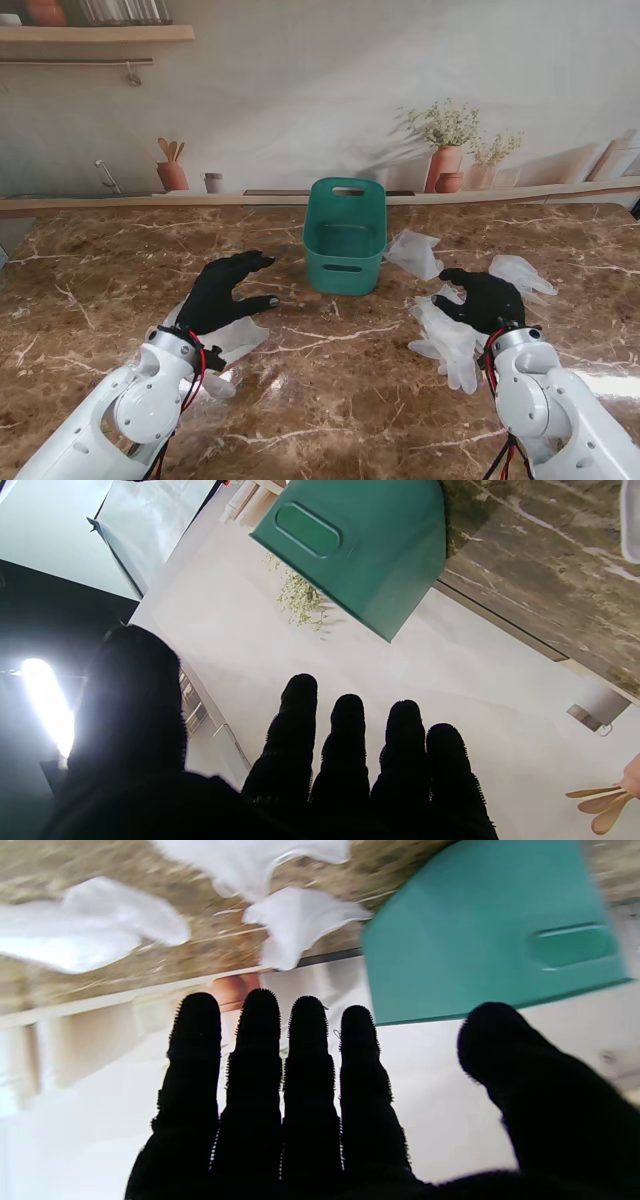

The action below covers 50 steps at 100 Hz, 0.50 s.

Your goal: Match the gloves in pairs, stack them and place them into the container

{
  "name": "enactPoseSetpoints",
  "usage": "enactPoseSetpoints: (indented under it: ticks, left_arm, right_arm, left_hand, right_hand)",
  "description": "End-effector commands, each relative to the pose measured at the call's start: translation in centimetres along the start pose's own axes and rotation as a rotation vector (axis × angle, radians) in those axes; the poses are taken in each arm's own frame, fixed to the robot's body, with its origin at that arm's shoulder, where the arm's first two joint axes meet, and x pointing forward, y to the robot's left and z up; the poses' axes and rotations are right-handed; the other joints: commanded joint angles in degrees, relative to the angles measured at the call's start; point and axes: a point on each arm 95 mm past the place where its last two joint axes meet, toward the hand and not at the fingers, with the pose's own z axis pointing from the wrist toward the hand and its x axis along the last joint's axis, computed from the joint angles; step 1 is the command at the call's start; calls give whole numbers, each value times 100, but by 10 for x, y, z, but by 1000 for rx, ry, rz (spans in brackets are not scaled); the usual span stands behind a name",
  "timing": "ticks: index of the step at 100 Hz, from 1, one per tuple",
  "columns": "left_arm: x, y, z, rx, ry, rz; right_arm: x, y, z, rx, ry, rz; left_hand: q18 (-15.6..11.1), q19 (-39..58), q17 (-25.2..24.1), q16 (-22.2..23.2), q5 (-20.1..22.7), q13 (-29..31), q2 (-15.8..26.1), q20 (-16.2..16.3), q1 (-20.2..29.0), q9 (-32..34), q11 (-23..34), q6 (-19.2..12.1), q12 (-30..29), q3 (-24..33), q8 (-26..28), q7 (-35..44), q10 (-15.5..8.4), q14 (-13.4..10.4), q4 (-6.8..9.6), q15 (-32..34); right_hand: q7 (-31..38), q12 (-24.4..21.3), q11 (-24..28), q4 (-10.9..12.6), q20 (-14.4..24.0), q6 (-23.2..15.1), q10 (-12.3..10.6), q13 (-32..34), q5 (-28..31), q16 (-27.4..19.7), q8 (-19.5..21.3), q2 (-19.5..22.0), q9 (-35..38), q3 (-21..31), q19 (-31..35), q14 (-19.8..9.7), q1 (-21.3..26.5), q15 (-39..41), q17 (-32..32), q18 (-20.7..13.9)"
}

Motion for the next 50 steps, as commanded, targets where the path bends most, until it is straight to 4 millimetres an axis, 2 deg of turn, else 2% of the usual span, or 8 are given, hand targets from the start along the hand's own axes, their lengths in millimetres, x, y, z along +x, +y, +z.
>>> enactPoseSetpoints:
  ticks: [1,23,33,40,46,50]
  left_arm:
    - [-6,5,-3,-11,-14,-3]
    - [-10,8,-4,6,-3,-31]
    - [-10,7,-4,3,6,-35]
    - [-10,7,-4,6,13,-36]
    - [-10,7,-3,3,14,-42]
    - [-10,7,-3,2,14,-43]
  right_arm:
    - [-9,6,11,-4,-48,-47]
    - [-20,6,38,39,-137,-315]
    - [-22,2,51,71,-156,-403]
    - [-23,-1,60,107,-166,-442]
    - [-22,-6,67,134,-179,-461]
    - [-21,-10,72,148,-188,-473]
  left_hand:
    - [-277,44,-28,-105,-25,-211,230,-90,140,-245,-101,32,-94,-181,-57,-97,-101,-286,170,-154]
    - [-272,31,-19,-117,25,-178,240,-125,145,-206,-101,9,-99,-199,-38,-82,-102,-289,166,-153]
    - [-278,24,-22,-124,8,-183,265,-139,146,-208,-107,3,-102,-201,-37,-93,-110,-313,165,-161]
    - [-284,30,-14,-124,32,-163,259,-141,152,-184,-99,1,-99,-202,-30,-83,-119,-305,165,-156]
    - [-285,32,-18,-127,27,-175,262,-144,159,-190,-102,15,-100,-201,-29,-86,-108,-307,166,-163]
    - [-286,30,-18,-128,31,-174,268,-147,160,-189,-102,13,-100,-201,-28,-85,-119,-317,166,-163]
  right_hand:
    - [124,121,94,-83,356,-41,-51,365,108,277,49,-309,174,397,436,24,246,270,161,96]
    - [451,365,351,-391,1077,-79,-156,941,316,1037,199,-1494,551,689,1646,-152,1060,1047,573,-13]
    - [436,508,467,-515,1261,-58,-204,1056,288,1412,224,-1985,598,753,2102,-268,1178,1516,726,-146]
    - [414,665,608,-579,1274,-44,-256,1067,283,1617,222,-2191,657,794,2170,-314,1158,1783,714,-168]
    - [421,1329,1235,-625,1235,-18,-352,1012,323,1996,223,-2278,757,804,2156,-363,1049,2322,673,-156]
    - [420,2025,1925,-648,1225,-15,-492,944,333,2366,218,-2352,779,814,2161,-420,973,2908,637,-140]
